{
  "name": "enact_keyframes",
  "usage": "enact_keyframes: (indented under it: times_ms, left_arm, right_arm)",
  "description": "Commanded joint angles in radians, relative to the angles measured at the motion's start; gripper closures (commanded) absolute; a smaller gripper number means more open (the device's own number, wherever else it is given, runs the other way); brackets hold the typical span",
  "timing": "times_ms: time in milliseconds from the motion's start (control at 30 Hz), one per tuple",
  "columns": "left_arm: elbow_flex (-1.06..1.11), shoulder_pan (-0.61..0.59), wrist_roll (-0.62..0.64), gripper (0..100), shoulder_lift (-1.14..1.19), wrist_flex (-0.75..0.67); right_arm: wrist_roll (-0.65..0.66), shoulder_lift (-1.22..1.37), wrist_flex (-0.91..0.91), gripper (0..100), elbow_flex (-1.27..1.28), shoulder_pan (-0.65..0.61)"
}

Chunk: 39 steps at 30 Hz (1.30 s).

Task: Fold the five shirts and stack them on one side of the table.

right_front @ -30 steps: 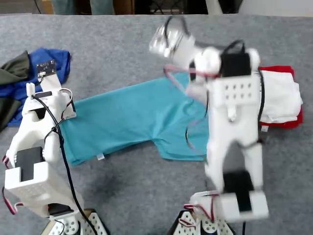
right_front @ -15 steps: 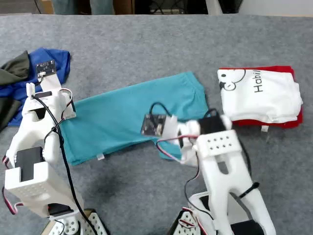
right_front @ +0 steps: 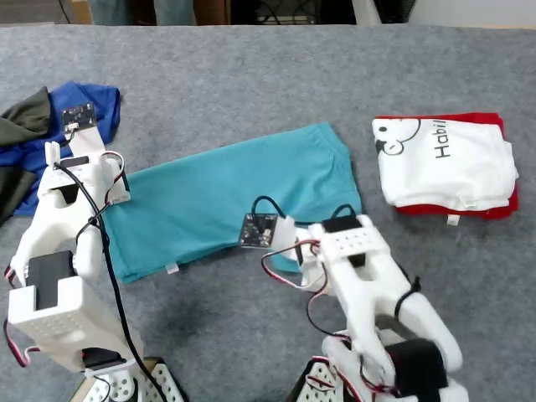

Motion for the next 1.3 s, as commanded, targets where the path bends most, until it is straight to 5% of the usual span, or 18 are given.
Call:
enact_keyframes:
  times_ms: [0,67,567,1167,1267]
  left_arm:
    - [0.002,-0.027,0.011,97,-0.009,-0.014]
    - [0.002,-0.027,0.011,97,-0.009,-0.014]
    - [0.002,-0.027,0.011,97,-0.009,-0.014]
    - [0.013,-0.024,0.008,97,-0.014,-0.017]
    - [0.019,-0.024,0.006,97,-0.017,-0.020]
  right_arm:
    - [0.011,0.076,-0.023,89.2,-0.030,0.008]
    - [0.011,0.084,-0.023,98.8,-0.056,0.008]
    - [-0.043,0.127,0.245,98.5,-0.529,0.057]
    - [0.057,0.914,0.605,98.2,-1.590,-0.018]
    - [0.052,0.975,0.608,88.1,-1.682,-0.015]
